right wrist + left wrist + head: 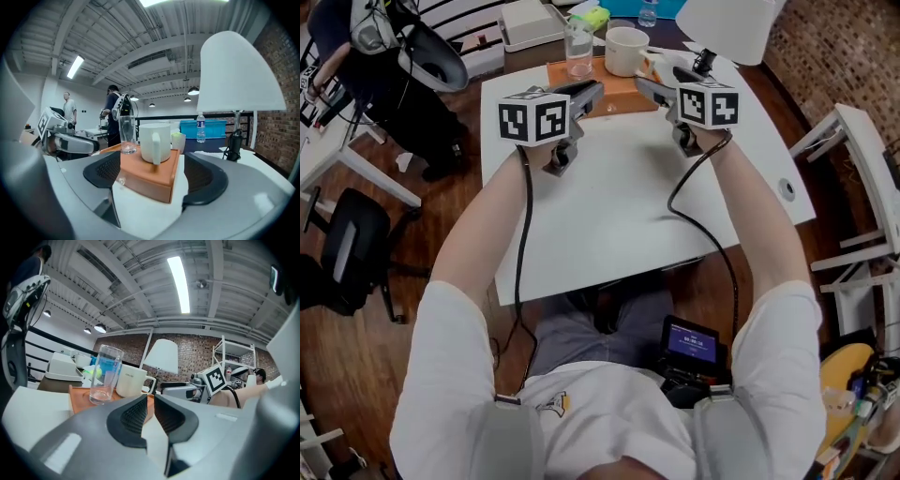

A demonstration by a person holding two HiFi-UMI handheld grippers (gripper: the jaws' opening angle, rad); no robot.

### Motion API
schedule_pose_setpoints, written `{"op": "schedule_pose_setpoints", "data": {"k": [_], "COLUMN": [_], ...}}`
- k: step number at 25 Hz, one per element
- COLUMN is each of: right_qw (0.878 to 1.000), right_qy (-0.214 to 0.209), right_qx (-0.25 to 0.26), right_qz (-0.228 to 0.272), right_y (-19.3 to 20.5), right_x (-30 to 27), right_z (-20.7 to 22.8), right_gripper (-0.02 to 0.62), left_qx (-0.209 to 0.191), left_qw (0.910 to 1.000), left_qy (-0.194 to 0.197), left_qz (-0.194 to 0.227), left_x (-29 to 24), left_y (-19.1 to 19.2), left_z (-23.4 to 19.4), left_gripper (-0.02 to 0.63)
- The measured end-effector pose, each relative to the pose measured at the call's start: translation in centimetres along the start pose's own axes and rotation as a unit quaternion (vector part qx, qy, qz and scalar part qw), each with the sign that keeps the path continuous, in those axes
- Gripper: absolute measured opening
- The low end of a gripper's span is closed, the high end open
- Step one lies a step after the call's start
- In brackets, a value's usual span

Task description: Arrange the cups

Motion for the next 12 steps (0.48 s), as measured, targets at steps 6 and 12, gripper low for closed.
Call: {"op": "schedule_pose_setpoints", "data": {"k": [6,12], "right_qw": [0.999,0.994], "right_qy": [-0.032,-0.028], "right_qx": [0.007,0.089], "right_qz": [-0.025,-0.049], "right_y": [3.1,6.9], "right_x": [5.6,11.5], "right_z": [-2.1,-3.8], "right_gripper": [0.394,0.319], "left_qx": [-0.050,-0.111], "left_qw": [0.9976,0.9859], "left_qy": [0.027,0.067], "left_qz": [-0.039,-0.107], "left_x": [1.9,3.7], "left_y": [3.2,8.0], "left_z": [4.3,7.9], "left_gripper": [0.046,0.048]}}
Point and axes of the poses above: the fingertips, and each gripper's own axes: x backward along the fingers, z to its right, y out of its underside, the point moved 6 cm from there along x, backward along the fingers, and after that the axes turned 4 degrees about x, right-handed, at the moved point
